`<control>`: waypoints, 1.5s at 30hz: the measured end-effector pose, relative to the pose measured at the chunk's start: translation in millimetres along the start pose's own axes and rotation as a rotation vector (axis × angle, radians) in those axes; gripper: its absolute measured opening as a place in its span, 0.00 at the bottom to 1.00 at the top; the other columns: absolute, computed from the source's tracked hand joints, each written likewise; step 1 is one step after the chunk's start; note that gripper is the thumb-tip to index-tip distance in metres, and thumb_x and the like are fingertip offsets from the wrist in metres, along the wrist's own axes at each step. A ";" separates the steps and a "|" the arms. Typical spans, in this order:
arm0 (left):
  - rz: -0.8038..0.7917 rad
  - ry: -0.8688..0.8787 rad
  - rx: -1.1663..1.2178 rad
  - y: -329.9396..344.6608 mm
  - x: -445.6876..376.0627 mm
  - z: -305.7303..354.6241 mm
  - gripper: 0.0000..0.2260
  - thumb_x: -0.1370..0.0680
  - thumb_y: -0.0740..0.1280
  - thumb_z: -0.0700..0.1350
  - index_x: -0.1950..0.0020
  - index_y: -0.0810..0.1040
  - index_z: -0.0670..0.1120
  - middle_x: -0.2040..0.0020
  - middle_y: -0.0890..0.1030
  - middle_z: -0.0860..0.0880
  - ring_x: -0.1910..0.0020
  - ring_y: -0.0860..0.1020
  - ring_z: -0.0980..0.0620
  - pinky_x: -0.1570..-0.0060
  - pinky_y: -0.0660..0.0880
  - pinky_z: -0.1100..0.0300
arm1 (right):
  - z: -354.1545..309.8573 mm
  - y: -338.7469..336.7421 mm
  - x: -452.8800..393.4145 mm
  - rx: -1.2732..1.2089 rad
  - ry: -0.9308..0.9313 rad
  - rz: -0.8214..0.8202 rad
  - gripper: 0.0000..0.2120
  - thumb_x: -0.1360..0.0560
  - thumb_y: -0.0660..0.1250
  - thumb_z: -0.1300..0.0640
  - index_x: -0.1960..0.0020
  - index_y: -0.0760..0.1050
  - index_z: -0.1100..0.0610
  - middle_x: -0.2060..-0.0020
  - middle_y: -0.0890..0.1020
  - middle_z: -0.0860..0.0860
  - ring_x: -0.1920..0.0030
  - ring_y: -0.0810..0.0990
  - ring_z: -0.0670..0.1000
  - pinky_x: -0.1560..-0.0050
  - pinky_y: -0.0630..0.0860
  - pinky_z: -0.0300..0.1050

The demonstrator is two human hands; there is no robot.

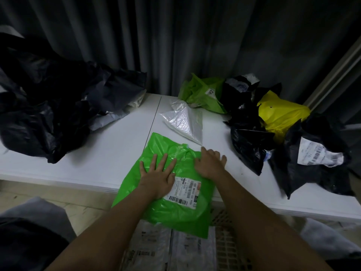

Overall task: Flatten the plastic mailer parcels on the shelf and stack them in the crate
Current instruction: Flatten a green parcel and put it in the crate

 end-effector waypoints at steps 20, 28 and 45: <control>0.263 -0.433 0.841 -58.2 62.3 -51.5 0.34 0.19 0.54 0.58 0.22 0.40 0.45 0.24 0.57 0.35 0.27 0.59 0.36 0.29 0.58 0.48 | 3.1 -45.6 84.0 -1.258 -0.075 0.387 0.04 0.20 0.61 0.61 0.48 0.72 0.54 0.46 0.79 0.56 0.48 0.79 0.54 0.46 0.76 0.49; 0.199 -0.415 1.141 -36.0 66.8 -46.4 0.19 0.17 0.57 0.45 0.30 0.63 0.36 0.32 0.70 0.36 0.34 0.70 0.40 0.36 0.68 0.52 | 12.8 -13.9 95.0 -1.224 0.112 0.335 0.06 0.19 0.60 0.62 0.43 0.71 0.61 0.46 0.79 0.58 0.48 0.79 0.58 0.45 0.76 0.52; 0.325 -0.327 0.266 -40.0 65.9 -41.2 0.29 0.18 0.51 0.55 0.22 0.43 0.47 0.24 0.52 0.41 0.26 0.53 0.42 0.31 0.57 0.45 | 9.3 12.7 93.8 -0.143 0.023 0.561 0.27 0.27 0.56 0.49 0.30 0.67 0.59 0.34 0.71 0.61 0.35 0.67 0.62 0.36 0.65 0.59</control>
Point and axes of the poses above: each hand's wrist, its own x-axis away from the middle knuckle, its own y-axis out of the palm, z = x × y, the point moved 4 cm from there along -x, towards the middle knuckle
